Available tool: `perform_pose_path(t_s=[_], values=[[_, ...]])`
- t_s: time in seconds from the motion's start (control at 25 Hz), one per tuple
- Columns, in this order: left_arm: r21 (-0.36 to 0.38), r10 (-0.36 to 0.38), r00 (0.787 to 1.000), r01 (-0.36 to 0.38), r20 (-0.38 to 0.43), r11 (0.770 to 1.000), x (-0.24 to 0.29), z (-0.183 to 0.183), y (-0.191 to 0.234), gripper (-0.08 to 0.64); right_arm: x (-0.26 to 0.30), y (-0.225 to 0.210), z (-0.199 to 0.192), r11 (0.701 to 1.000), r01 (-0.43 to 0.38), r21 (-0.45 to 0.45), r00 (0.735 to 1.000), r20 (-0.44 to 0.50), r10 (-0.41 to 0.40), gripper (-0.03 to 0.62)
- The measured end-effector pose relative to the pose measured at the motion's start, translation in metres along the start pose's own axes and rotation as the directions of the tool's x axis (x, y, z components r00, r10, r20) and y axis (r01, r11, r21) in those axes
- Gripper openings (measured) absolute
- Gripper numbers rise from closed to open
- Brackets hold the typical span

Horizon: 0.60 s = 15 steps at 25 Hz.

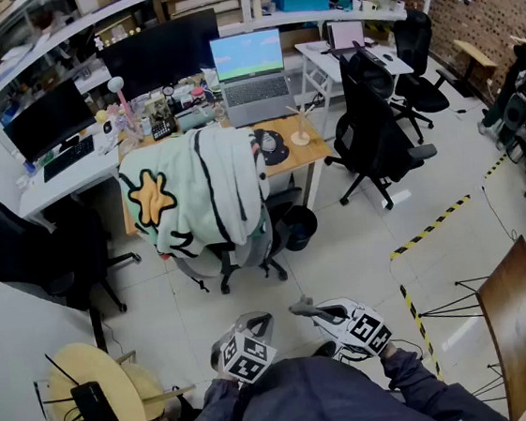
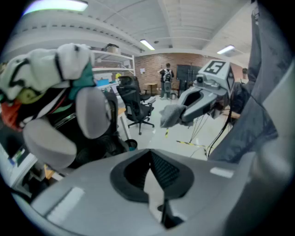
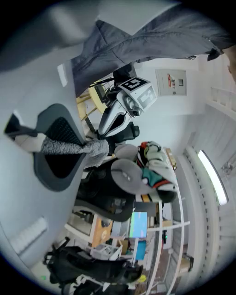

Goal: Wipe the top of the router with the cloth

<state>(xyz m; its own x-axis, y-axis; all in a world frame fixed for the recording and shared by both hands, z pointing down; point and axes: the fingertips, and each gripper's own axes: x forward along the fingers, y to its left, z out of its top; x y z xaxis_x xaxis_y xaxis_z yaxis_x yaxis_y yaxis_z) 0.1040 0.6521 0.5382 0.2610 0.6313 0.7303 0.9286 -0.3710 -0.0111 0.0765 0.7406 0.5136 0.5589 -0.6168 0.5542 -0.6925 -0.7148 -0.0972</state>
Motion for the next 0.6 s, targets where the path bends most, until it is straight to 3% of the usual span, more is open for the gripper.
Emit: perform_pose_path(t_s=[0.16, 0.28, 0.44, 0.6], values=[[-0.125, 0.13, 0.992, -0.128, 0.007, 0.984, -0.052, -0.053, 0.029, 0.0, 0.057, 0.064, 0.057, 0.977, -0.163, -0.14, 0.985, 0.03, 0.169, 0.028], [-0.245, 0.235, 0.972, -0.227, 0.004, 0.943, -0.087, -0.082, 0.057, 0.0, 0.099, 0.096, 0.091, 0.933, -0.284, -0.22, 0.957, -0.007, 0.289, 0.028], [-0.423, 0.368, 0.929, -0.351, -0.044, 0.835, -0.142, -0.146, 0.088, 0.0, 0.164, 0.16, 0.126, 0.823, -0.476, -0.311, 0.876, -0.088, 0.473, 0.029], [-0.558, 0.492, 0.864, -0.464, -0.112, 0.688, -0.188, -0.208, 0.115, 0.002, 0.225, 0.219, 0.154, 0.674, -0.631, -0.384, 0.767, -0.173, 0.618, 0.031]])
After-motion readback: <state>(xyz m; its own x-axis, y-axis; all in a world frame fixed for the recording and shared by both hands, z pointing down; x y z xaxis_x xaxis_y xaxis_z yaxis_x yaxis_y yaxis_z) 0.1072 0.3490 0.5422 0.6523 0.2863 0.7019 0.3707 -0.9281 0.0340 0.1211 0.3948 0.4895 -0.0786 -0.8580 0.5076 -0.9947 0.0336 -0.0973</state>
